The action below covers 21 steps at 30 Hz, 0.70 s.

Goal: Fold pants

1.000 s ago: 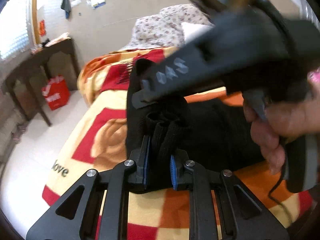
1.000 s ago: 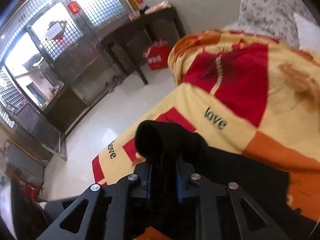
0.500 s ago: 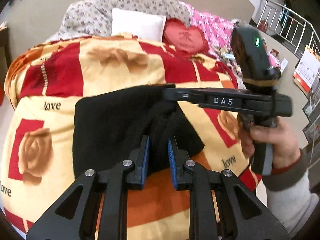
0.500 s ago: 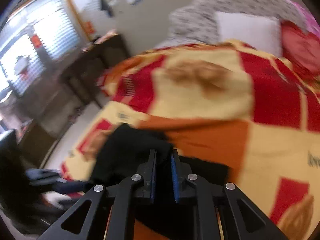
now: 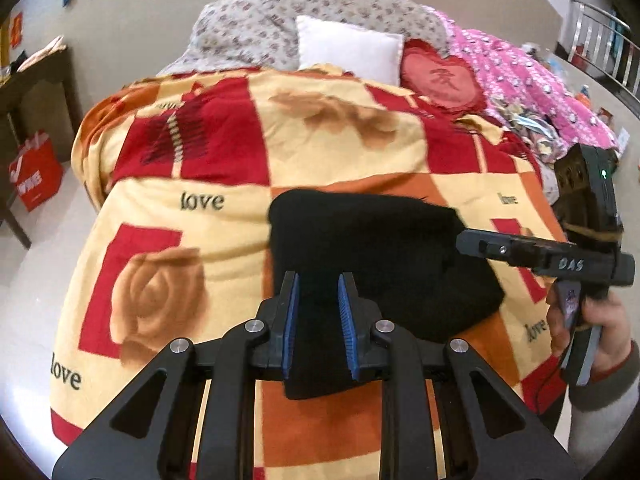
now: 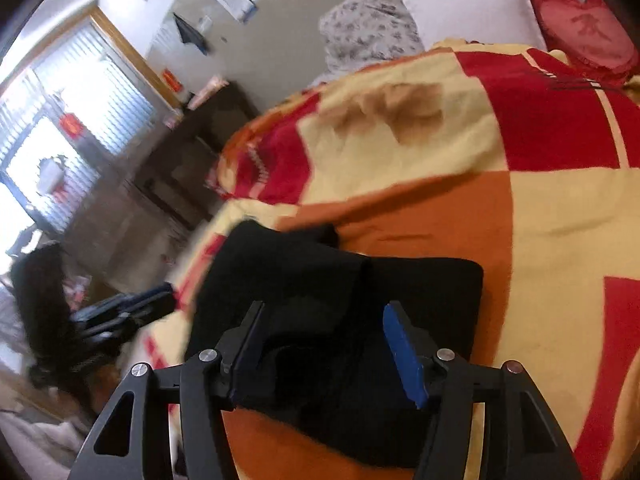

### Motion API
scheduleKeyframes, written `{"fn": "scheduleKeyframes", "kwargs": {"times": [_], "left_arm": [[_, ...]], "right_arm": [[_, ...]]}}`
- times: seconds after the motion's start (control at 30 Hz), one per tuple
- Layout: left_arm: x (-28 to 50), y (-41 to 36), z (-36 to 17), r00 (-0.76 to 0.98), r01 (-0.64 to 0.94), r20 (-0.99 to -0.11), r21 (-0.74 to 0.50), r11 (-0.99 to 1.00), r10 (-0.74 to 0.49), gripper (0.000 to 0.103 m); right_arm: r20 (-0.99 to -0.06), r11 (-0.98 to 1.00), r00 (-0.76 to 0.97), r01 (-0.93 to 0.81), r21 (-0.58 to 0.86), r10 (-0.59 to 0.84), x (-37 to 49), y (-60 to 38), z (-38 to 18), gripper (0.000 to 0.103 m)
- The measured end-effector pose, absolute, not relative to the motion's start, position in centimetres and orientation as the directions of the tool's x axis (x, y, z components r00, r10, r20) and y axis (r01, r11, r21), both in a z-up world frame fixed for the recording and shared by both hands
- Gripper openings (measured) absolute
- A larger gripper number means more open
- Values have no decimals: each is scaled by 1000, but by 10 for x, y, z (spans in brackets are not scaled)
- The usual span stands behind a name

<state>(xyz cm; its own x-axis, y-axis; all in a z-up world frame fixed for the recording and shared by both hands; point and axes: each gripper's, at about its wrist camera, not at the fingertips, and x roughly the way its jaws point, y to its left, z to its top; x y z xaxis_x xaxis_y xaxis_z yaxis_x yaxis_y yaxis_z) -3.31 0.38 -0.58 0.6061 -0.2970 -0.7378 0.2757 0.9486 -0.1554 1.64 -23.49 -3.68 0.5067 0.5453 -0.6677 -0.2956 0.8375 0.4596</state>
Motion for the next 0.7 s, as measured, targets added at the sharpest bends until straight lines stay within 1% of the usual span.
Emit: {"fn": "scheduleKeyframes", "kwargs": {"times": [0.03, 0.13, 0.17, 0.2, 0.23, 0.27, 0.3, 0.33, 0.4, 0.5, 0.57, 0.67, 0.7], "left_arm": [[-30, 5, -8, 600, 269, -743, -161, 950, -296, 19], [-22, 8, -22, 570, 247, -767, -184, 951, -296, 20], [-20, 8, -27, 566, 236, -771, -188, 953, -292, 25], [-20, 8, -29, 567, 231, -771, -191, 954, -291, 27], [-18, 7, -30, 561, 231, -771, -202, 952, -300, 29], [-18, 6, -31, 560, 227, -773, -202, 953, -298, 34], [-17, 3, -31, 560, 220, -778, -193, 956, -285, 36], [-17, 0, -30, 557, 222, -781, -186, 957, -281, 36], [-18, -6, -26, 554, 247, -779, -183, 951, -294, 36], [-21, -18, -16, 542, 310, -764, -205, 928, -350, 36], [-22, -30, -10, 531, 353, -754, -218, 910, -387, 36], [-18, -47, -14, 524, 371, -769, -179, 911, -365, 36], [-15, -53, -20, 513, 376, -781, -170, 911, -357, 36]], "right_arm": [[-672, 843, 511, -285, 457, 537, 19, -234, -41, 58], [-632, 830, 547, -270, 488, 549, 30, -228, -55, 58], [-614, 823, 559, -272, 499, 557, 30, -225, -56, 58], [-588, 810, 569, -288, 511, 574, 28, -220, -55, 50], [-573, 795, 564, -310, 521, 595, 29, -214, -56, 28], [-560, 780, 554, -326, 534, 616, 28, -211, -56, 27], [-551, 779, 562, -336, 529, 616, 26, -208, -53, 18], [-545, 782, 571, -344, 519, 613, 25, -208, -50, 16], [-522, 779, 591, -354, 517, 615, 19, -216, -38, 12], [-519, 811, 632, -358, 462, 575, 7, -232, -18, 11], [-551, 845, 645, -338, 415, 529, 5, -240, -13, 11], [-626, 911, 663, -260, 321, 410, 11, -248, -21, 11], [-660, 928, 654, -227, 295, 370, 18, -248, -31, 11]]}}
